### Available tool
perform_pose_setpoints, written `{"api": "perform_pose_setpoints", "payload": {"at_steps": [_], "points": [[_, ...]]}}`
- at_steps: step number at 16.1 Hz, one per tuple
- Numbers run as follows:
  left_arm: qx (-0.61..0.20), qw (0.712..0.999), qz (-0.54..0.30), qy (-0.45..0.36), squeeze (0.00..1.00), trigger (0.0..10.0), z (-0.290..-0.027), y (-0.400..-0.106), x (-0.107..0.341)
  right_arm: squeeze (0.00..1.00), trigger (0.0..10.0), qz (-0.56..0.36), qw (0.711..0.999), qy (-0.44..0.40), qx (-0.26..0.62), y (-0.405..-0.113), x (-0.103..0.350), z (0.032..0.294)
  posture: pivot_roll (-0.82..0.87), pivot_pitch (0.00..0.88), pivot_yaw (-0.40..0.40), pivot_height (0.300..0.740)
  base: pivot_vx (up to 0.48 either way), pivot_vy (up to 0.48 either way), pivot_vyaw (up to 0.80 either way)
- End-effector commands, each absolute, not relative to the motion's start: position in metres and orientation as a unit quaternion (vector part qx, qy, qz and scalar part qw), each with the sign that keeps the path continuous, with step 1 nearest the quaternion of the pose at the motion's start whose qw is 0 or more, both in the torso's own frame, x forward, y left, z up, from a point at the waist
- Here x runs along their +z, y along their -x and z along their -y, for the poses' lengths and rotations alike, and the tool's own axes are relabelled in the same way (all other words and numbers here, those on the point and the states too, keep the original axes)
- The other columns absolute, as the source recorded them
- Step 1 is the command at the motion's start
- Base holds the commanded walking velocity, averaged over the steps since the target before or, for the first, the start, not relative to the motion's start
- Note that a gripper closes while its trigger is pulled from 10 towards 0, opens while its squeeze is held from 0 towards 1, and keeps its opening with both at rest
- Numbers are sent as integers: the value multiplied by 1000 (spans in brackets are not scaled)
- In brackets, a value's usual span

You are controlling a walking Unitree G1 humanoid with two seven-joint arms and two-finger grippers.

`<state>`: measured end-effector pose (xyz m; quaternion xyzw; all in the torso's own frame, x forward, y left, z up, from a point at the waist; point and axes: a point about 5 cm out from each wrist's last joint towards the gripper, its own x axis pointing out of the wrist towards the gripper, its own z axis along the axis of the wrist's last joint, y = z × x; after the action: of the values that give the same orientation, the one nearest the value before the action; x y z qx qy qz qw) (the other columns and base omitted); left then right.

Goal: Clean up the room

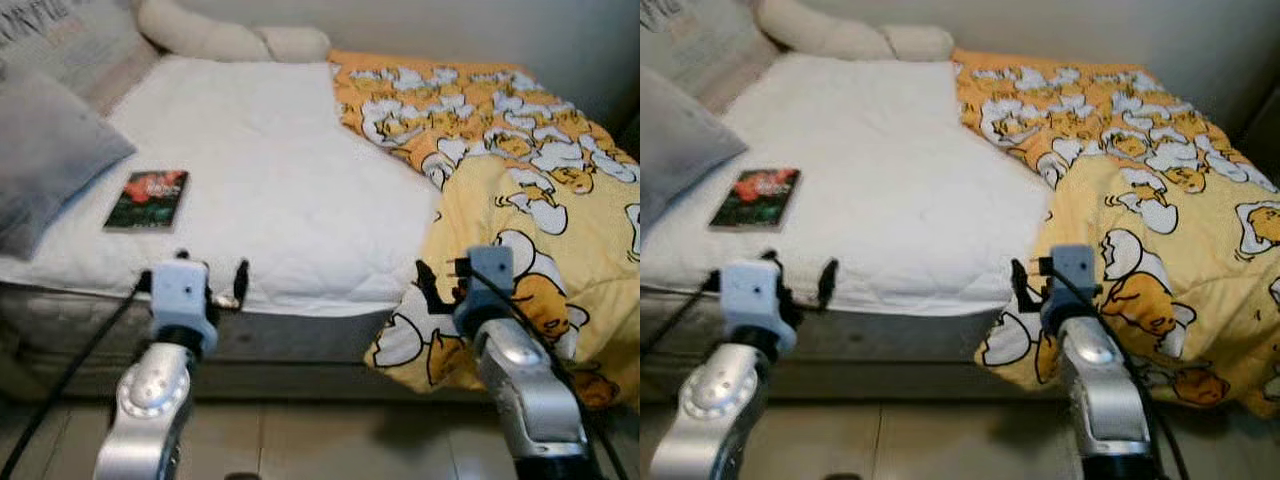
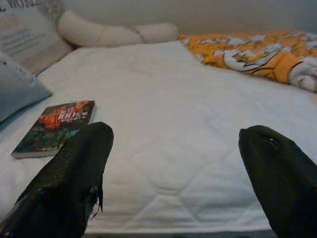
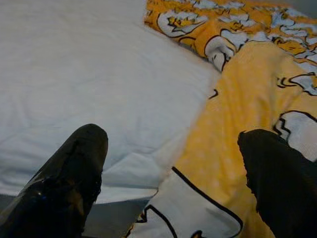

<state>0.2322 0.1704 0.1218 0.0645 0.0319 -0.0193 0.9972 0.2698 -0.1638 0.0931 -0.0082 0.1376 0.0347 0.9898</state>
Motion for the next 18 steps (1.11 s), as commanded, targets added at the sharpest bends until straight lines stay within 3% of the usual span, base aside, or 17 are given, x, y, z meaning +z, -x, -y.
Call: {"api": "perform_pose_setpoints", "payload": {"at_steps": [1, 14, 18], "points": [[-19, 997, -36, -62, 341, 10000, -172, -233, 122, 0, 10000, -133, 990, 12, 38, -272, 97, 163, 95, 0, -67, 740, 315, 0, 0], [-12, 997, -44, -67, 337, 10000, -182, -238, 116, 0, 10000, -147, 989, -4, 32, -274, 93, 162, 102, 0, -45, 740, 314, 0, 0], [-12, 997, -44, -67, 341, 10000, -184, -241, 112, 0, 10000, -154, 988, -3, 28, -276, 90, 164, 111, 0, -44, 740, 305, 0, -570]]}}
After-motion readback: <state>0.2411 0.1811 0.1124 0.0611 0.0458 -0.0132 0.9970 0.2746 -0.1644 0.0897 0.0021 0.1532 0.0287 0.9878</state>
